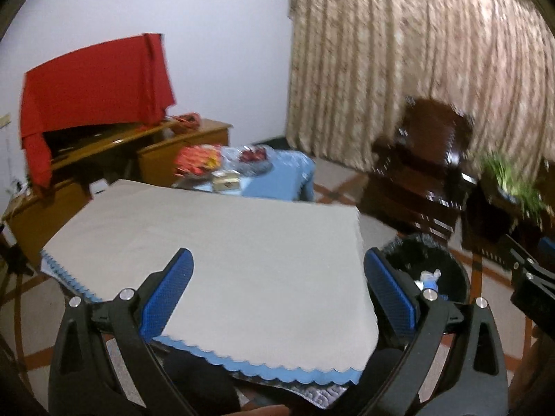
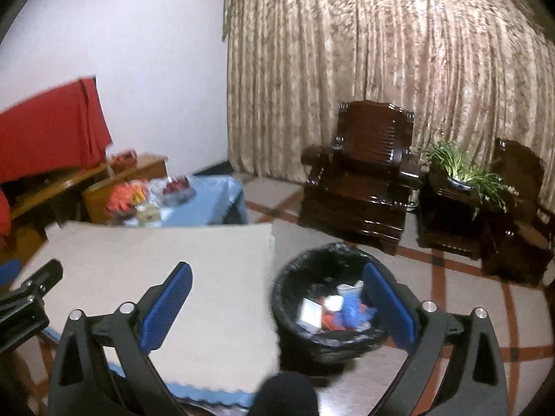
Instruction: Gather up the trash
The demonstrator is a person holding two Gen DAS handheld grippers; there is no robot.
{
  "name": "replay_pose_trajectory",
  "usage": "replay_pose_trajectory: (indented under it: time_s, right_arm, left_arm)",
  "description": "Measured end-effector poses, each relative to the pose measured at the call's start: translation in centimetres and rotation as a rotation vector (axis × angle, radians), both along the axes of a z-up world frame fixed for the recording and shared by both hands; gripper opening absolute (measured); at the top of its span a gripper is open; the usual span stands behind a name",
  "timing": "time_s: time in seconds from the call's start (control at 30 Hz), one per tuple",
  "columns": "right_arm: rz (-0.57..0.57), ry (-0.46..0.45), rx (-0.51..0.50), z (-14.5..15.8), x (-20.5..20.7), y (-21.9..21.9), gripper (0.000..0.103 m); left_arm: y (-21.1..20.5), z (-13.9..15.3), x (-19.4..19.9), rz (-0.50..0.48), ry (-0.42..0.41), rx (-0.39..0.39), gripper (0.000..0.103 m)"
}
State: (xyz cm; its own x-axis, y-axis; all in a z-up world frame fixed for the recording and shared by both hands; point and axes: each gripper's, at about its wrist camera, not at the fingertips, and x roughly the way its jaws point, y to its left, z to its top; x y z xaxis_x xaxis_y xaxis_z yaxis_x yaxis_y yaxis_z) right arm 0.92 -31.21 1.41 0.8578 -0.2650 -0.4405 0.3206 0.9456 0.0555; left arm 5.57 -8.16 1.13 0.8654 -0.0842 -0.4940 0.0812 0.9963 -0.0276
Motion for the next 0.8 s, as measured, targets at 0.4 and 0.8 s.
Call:
replay_pose_trajectory:
  time_s: [0.4, 0.8]
  right_arm:
    - [-0.019, -0.071, 0.024, 2.2, -4.0, 6.0, 0.097]
    - [-0.003, -0.101, 0.005, 3.1, -4.9, 7.3, 0.097]
  left_arm:
    - [7.1, 4.2, -7.5, 0.141, -0.133, -0.001, 0.096]
    - [9.3, 5.7, -9.7, 0.205, -0.175, -0.037, 0.096]
